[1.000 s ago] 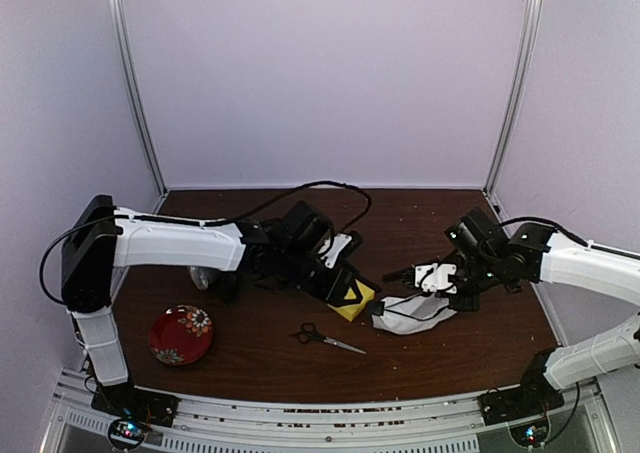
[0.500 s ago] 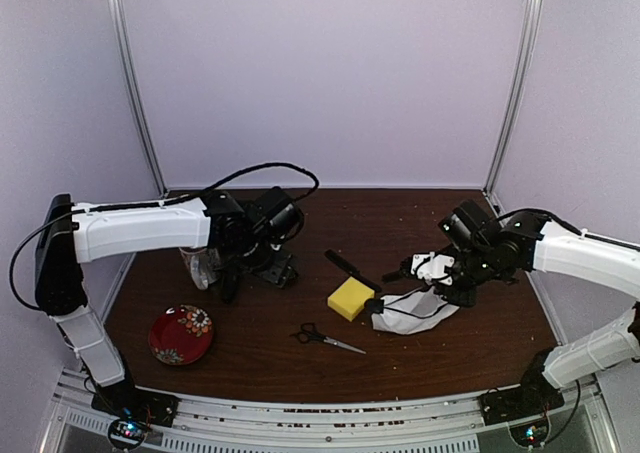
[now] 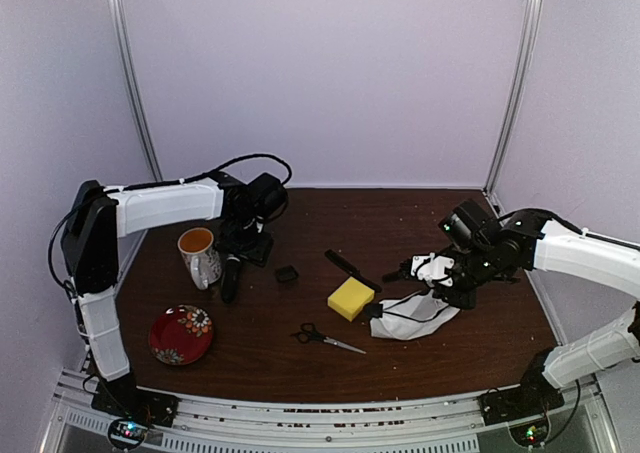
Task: Sort the hair-cutting tools
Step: Pick up the electric hair clipper from the center of the board, then pick up the handle from the kit bag.
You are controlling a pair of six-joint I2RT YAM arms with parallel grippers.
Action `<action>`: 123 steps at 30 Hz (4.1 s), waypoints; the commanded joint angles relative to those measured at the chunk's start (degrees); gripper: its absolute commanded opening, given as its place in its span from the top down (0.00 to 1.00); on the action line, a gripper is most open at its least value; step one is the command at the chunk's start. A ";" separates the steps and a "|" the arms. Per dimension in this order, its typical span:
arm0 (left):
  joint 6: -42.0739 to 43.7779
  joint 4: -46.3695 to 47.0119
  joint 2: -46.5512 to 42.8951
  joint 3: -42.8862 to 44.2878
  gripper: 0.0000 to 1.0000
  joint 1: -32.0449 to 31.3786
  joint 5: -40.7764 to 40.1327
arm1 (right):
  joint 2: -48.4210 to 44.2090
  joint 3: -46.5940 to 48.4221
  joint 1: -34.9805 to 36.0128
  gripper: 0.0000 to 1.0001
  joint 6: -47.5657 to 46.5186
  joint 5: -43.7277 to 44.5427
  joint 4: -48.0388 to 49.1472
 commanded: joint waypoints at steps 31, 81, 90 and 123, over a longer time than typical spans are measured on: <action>6.85 1.14 14.91 7.56 0.28 9.82 7.22 | -0.78 -1.39 -0.39 0.99 -1.11 -4.78 0.06; 24.40 50.87 -27.77 -12.93 1.00 -20.22 31.96 | 1.28 3.35 2.16 1.00 0.90 -11.36 -6.04; 37.51 72.08 -19.13 -12.04 1.00 -30.26 35.30 | 3.33 3.15 2.25 1.00 2.17 -15.97 -4.20; 45.01 78.09 0.18 -14.40 1.00 -33.21 30.06 | 0.11 0.94 2.25 1.00 3.08 -21.07 -5.29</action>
